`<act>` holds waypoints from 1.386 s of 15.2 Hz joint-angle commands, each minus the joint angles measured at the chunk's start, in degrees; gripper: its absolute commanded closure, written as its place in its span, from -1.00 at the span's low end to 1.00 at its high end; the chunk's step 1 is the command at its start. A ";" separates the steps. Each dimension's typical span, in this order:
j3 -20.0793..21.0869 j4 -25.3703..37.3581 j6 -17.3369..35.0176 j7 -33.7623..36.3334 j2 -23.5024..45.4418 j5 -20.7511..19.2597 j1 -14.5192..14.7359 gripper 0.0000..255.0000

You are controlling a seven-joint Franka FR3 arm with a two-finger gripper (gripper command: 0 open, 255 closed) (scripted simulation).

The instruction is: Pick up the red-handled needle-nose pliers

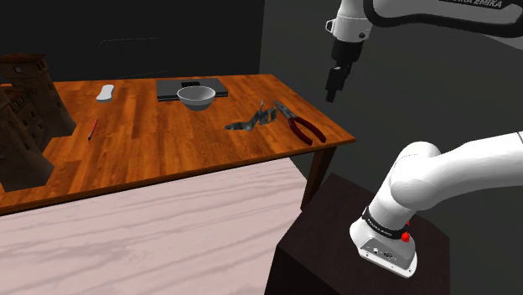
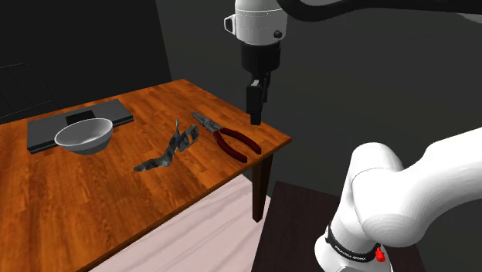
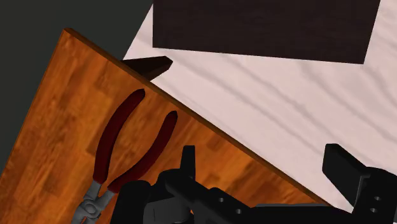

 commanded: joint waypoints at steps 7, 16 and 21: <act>-5.34 -1.71 9.31 -1.95 7.22 -1.85 -2.42 -1.00; -13.19 0.31 22.16 -5.51 21.72 -2.10 -5.13 -1.00; -17.31 3.74 28.14 -8.37 31.24 -0.08 -6.16 -1.00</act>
